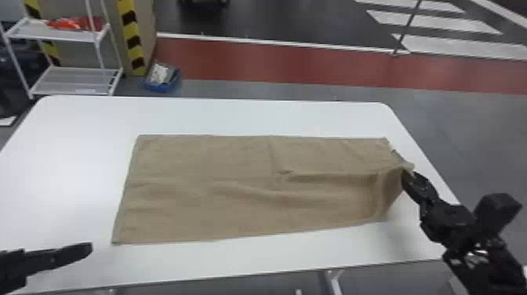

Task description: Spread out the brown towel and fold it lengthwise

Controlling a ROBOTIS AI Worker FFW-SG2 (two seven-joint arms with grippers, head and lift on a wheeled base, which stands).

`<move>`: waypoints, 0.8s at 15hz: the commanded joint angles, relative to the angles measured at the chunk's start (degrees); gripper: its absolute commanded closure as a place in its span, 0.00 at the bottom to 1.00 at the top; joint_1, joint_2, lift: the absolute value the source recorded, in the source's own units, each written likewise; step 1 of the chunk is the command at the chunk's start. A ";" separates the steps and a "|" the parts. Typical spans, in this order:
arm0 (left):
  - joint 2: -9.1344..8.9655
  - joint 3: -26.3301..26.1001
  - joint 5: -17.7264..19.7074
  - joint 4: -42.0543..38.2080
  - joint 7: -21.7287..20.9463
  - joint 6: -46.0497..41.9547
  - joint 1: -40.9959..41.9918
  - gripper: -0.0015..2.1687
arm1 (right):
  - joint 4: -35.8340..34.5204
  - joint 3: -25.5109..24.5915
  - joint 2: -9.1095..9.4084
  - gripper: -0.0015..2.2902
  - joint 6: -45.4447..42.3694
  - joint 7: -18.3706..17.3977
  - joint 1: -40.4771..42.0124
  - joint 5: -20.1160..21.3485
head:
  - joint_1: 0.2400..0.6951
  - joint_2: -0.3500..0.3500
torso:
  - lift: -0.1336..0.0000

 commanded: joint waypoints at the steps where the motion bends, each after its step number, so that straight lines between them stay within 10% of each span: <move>1: -0.38 -0.68 0.33 -1.09 0.23 -2.58 0.12 0.07 | 0.06 -0.01 0.00 0.73 0.19 0.00 0.00 0.02 | 1.00 0.26 | 0.10; 12: -1.26 -7.89 -1.07 4.36 5.86 -43.72 6.63 0.11 | 1.03 -0.45 0.00 0.73 0.54 0.35 0.18 -1.48 | 1.00 0.22 | 0.10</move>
